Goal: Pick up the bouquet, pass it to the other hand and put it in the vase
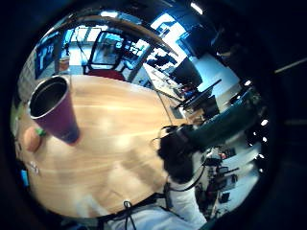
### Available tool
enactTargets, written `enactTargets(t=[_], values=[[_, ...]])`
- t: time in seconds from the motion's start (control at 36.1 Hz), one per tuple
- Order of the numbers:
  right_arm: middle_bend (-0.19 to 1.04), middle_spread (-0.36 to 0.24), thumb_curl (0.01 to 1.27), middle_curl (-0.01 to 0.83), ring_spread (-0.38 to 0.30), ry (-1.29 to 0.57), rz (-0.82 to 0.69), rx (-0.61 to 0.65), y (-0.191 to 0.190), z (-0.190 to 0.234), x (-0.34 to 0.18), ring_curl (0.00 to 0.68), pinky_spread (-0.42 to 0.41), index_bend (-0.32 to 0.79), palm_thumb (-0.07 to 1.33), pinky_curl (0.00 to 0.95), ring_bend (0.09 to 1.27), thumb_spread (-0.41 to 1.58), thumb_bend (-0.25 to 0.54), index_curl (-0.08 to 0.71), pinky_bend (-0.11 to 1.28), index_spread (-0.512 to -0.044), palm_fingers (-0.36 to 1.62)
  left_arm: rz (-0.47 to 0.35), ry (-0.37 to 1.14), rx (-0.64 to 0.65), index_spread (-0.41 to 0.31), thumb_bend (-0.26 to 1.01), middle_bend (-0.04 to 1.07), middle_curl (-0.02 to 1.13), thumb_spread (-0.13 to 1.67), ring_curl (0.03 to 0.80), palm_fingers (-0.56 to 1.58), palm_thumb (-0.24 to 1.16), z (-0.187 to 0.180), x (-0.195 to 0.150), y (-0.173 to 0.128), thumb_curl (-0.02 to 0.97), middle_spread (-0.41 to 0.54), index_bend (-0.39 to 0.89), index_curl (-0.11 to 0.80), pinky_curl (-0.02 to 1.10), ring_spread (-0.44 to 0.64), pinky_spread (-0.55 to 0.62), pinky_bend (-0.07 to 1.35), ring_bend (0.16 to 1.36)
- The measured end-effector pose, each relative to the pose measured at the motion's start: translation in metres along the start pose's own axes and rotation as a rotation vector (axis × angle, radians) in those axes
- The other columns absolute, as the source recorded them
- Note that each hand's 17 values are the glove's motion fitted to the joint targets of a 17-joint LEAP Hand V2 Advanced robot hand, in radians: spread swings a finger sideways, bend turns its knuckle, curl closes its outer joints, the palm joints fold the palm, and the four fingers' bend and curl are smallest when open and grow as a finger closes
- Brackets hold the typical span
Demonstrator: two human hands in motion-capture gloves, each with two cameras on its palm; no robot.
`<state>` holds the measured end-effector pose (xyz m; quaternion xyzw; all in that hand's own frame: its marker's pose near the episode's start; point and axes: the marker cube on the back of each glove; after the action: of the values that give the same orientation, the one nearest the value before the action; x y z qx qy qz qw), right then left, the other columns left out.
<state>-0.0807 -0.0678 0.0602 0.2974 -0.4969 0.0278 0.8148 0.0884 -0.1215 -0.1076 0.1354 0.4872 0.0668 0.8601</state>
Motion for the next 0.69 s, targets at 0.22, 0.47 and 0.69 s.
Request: enactTargets(t=[0.22,0.47,0.69], values=[[0.84,-0.152,0.54,0.633,-0.18,-0.251,0.037,-0.153,0.043,0.051,-0.066,0.585,-0.226,0.58,1.03,0.539,1.03,0.73,-0.019,0.567,0.78,-0.178,1.39,0.047,0.293,0.195,0.01,0.01,0.21,0.33,1.07,0.31,0.39,0.31,0.014,0.033,-0.021,0.313,0.091,0.09,0.262,0.35,0.08,0.11,0.47,0.66],[0.85,-0.152,0.59,0.635,-0.179,-0.285,0.014,-0.196,0.06,0.066,-0.076,0.585,-0.225,0.58,1.01,0.546,1.04,0.67,-0.026,0.585,0.79,-0.177,1.38,0.095,0.217,0.373,-0.125,0.1,0.33,0.35,0.93,0.285,1.22,0.63,0.0,0.027,-0.022,0.42,-0.154,0.18,0.278,0.35,-0.21,-0.25,0.6,0.61],[0.77,-0.129,0.62,0.591,-0.17,-0.344,-0.189,-0.374,0.061,0.067,-0.052,0.539,-0.268,0.35,0.92,0.509,0.97,0.59,-0.061,0.544,0.74,-0.173,1.14,0.109,0.066,0.419,-0.261,0.06,0.65,0.51,0.7,0.404,1.49,0.75,-0.037,0.008,-0.02,0.518,-0.303,0.29,0.369,0.4,-0.35,-0.39,0.57,0.77]])
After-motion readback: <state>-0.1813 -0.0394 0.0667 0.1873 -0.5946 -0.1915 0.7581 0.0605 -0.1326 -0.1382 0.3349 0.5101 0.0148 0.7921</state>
